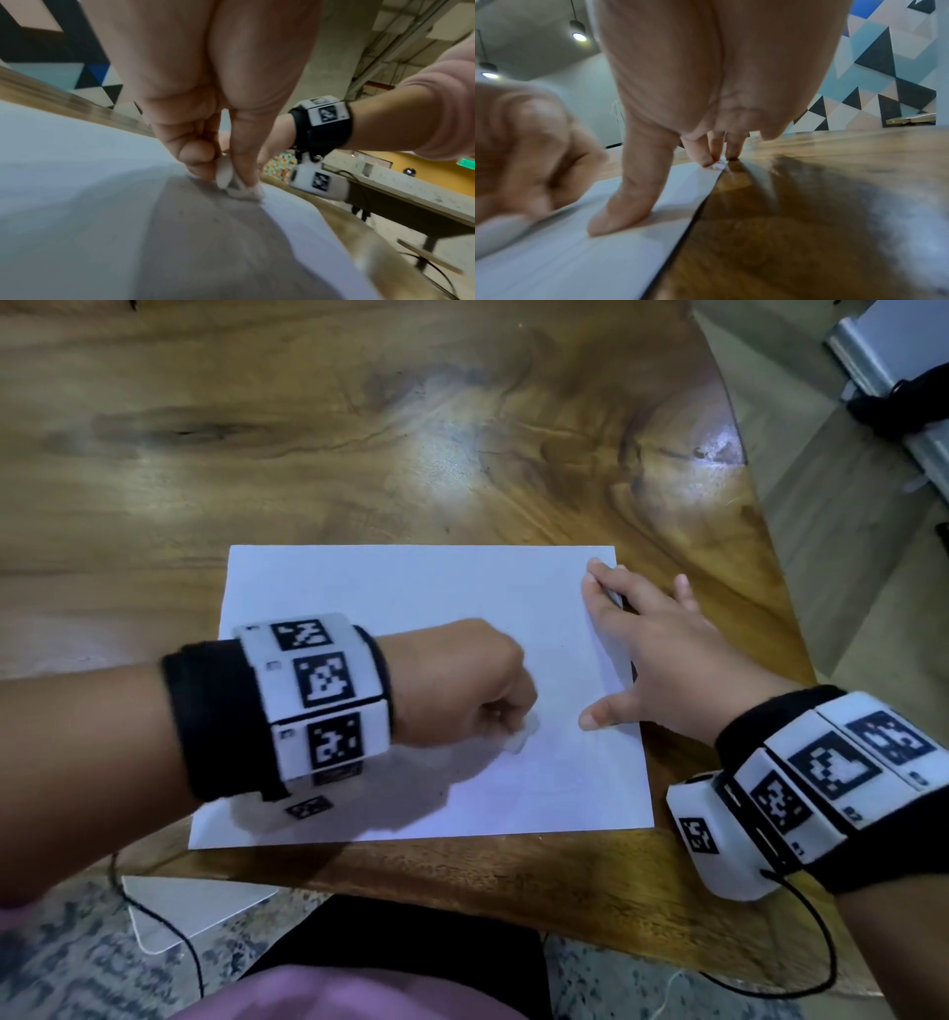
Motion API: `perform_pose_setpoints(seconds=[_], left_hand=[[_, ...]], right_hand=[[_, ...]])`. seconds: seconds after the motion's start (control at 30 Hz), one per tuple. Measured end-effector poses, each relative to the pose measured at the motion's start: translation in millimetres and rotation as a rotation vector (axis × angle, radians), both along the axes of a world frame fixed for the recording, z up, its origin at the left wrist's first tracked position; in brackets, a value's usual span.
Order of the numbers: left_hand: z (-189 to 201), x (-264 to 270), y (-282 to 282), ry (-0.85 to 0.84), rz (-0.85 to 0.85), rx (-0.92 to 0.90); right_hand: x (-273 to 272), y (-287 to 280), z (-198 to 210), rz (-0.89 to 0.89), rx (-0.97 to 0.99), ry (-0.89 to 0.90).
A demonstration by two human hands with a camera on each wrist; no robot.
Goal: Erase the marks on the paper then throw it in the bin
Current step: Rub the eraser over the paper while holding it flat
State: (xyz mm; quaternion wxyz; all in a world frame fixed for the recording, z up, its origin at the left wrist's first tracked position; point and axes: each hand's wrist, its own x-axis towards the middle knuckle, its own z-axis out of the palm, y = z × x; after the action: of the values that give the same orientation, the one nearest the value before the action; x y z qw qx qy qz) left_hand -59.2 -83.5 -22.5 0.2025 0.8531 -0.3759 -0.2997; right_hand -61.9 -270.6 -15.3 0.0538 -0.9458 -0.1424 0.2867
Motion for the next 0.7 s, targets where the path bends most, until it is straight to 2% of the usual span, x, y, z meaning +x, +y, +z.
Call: perform_pose_setpoints(seconds=[0.13, 0.2, 0.27, 0.33, 0.4, 0.5, 0.6, 0.63, 0.7], left_hand=[[3.3, -10.8, 19.1, 0.187, -0.106, 0.096], [2.3, -2.6, 9.8, 0.083, -0.043, 0.056], [0.9, 9.7, -4.5, -0.119, 0.091, -0.014], [-1.0, 13.7, -10.3, -0.207, 0.132, -0.07], [-2.2, 9.2, -2.8, -0.155, 0.031, -0.088], [2.2, 0.5, 8.0, 0.068, -0.098, 0.031], [4.9, 3.0, 6.7, 0.189, -0.047, 0.089], [6.9, 6.1, 3.1, 0.171, -0.017, 0.094], [9.6, 17.4, -7.4, 0.023, 0.058, 0.094]], right_hand=[[0.0, -1.3, -0.1, 0.001, 0.013, 0.001], [0.1, -1.7, -0.8, 0.005, 0.017, -0.004], [0.2, -2.4, -1.1, 0.004, 0.021, -0.005], [0.4, -3.3, -2.0, 0.006, 0.025, -0.011], [0.7, -3.6, -3.4, 0.01, 0.025, -0.013], [0.2, -5.0, -4.0, 0.019, 0.028, -0.011], [0.4, -8.6, -3.6, 0.062, -0.002, -0.003], [0.6, -10.7, -3.6, 0.074, -0.02, 0.005], [0.7, -14.3, -4.0, 0.087, -0.054, 0.021]])
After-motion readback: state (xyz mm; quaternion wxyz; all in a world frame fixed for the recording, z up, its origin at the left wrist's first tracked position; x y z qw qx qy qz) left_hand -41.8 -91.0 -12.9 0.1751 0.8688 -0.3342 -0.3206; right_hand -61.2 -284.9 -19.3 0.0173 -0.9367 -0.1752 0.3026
